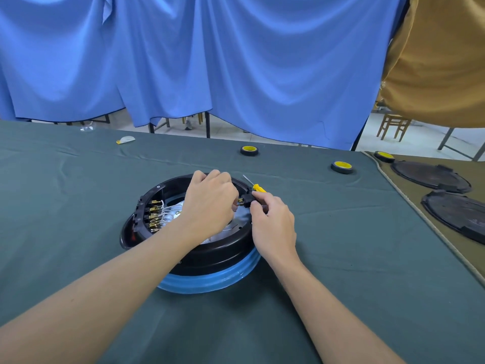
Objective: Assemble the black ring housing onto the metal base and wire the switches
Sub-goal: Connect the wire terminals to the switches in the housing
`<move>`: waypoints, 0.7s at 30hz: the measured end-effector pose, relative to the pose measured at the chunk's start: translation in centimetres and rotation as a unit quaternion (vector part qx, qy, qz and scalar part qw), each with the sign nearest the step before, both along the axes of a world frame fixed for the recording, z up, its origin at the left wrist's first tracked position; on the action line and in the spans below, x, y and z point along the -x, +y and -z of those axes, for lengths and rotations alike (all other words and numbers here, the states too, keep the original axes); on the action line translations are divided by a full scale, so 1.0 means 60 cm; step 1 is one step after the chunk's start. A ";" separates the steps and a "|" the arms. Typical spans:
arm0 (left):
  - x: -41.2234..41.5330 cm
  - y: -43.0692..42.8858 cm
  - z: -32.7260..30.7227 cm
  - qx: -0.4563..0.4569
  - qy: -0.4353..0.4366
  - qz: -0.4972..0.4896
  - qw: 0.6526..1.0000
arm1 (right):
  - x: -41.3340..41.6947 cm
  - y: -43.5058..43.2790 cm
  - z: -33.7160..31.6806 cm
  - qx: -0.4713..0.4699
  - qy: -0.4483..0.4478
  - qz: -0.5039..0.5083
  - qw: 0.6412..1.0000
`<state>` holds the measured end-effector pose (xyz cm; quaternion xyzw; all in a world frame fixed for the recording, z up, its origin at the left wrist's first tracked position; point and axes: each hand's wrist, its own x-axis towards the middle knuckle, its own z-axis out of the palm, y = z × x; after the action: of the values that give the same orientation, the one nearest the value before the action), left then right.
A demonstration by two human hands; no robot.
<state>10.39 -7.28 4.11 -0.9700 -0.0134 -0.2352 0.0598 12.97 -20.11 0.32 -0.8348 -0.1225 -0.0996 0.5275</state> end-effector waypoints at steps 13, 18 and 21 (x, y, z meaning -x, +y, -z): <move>0.078 0.053 0.019 0.198 -0.186 -0.052 0.961 | -0.026 0.031 -0.011 0.054 -0.016 0.108 0.993; 0.081 0.050 0.062 0.386 -0.204 -0.158 0.885 | -0.040 0.033 -0.011 -0.033 0.002 0.051 0.998; 0.068 0.050 0.074 0.458 -0.215 -0.150 0.850 | -0.025 0.017 0.010 -0.044 -0.013 -0.038 0.998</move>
<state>6.32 -4.29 -0.30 -0.7990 -0.2777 -0.3930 -0.3607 14.46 -19.10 -0.25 -0.8041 -0.1559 -0.0955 0.5656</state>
